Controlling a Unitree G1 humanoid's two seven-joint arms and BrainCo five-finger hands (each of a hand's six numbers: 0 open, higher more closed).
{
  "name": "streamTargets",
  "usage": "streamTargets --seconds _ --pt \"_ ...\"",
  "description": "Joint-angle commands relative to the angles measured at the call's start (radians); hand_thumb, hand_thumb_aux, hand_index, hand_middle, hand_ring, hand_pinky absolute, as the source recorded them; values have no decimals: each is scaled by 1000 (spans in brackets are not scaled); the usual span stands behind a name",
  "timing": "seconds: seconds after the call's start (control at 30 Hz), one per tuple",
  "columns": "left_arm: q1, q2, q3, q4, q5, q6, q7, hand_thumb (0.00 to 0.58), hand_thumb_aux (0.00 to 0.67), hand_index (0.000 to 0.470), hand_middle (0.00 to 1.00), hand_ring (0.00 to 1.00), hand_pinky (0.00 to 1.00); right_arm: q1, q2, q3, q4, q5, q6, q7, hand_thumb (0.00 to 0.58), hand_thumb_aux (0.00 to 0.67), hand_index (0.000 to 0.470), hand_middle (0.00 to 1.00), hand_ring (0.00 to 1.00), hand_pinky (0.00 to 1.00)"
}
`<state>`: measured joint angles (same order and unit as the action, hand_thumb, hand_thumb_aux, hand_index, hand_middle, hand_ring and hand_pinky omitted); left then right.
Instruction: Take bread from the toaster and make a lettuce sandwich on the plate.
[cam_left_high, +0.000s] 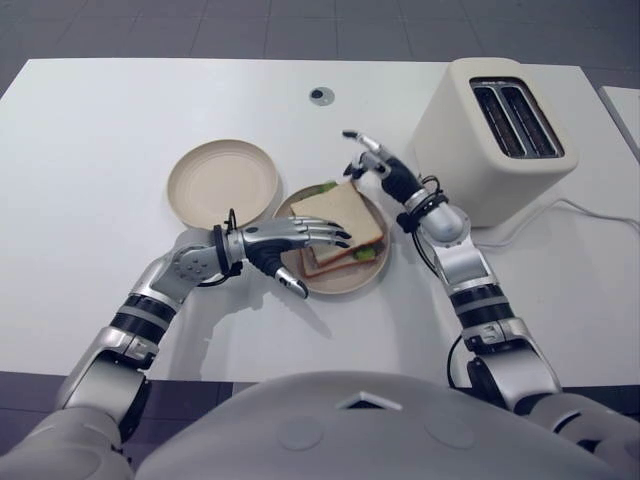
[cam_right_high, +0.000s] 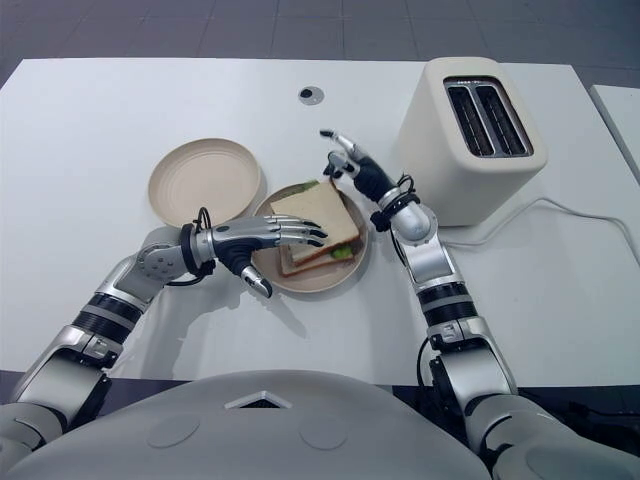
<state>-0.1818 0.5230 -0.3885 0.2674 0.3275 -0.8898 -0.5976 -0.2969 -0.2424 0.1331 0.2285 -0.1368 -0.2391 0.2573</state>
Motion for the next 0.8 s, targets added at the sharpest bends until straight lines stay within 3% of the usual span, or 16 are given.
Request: streamTargets --seconds 0.03,0.17,0.23,0.27,0.3,0.33,0.37,0.47,0.53,0.67,0.8 --pt "51 47 -47 35 59 43 -36 0 0 0 0 0 0 -49 24 -79 -24 38 3 -75 0 0 0 0 0 0" --pt "15 -5 2 -2 -39 4 44 0 0 0 0 0 0 -37 38 -90 -75 84 1 -50 0 0 0 0 0 0" --pt "10 -19 3 -67 -205 -15 38 0 0 0 0 0 0 3 40 -59 -150 192 22 69 0 0 0 0 0 0" --pt "18 -10 -15 -123 -330 -9 7 209 134 94 0 0 0 30 30 -41 -203 266 41 148 449 352 247 753 753 753" --pt "37 20 -43 -201 -491 4 -48 556 533 374 67 67 67 68 5 -20 -279 360 69 245 580 670 470 1000 1000 1000" --pt "61 56 -66 -279 -647 24 -115 580 670 470 306 306 306 114 -34 4 -361 449 98 350 580 670 470 1000 1000 1000" --pt "88 98 -83 -352 -789 44 -191 580 670 470 1000 1000 1000 172 -89 34 -452 538 119 467 580 670 470 1000 1000 1000" --pt "171 223 -120 -483 -1034 88 -443 580 670 470 1000 1000 1000 401 -346 151 -652 650 85 856 580 670 470 1000 1000 1000" --pt "214 290 -152 -472 -1015 77 -578 580 670 470 1000 1000 1000 491 -461 201 -662 603 54 985 580 670 470 1000 1000 1000" --pt "246 297 -166 -351 -803 100 -660 580 670 470 1000 1000 1000 540 -562 273 -604 452 24 1072 580 670 470 1000 1000 1000" --pt "188 198 -127 -161 -453 133 -518 580 670 470 1000 1000 1000 516 -529 339 -524 310 4 1019 580 670 470 1000 1000 1000"
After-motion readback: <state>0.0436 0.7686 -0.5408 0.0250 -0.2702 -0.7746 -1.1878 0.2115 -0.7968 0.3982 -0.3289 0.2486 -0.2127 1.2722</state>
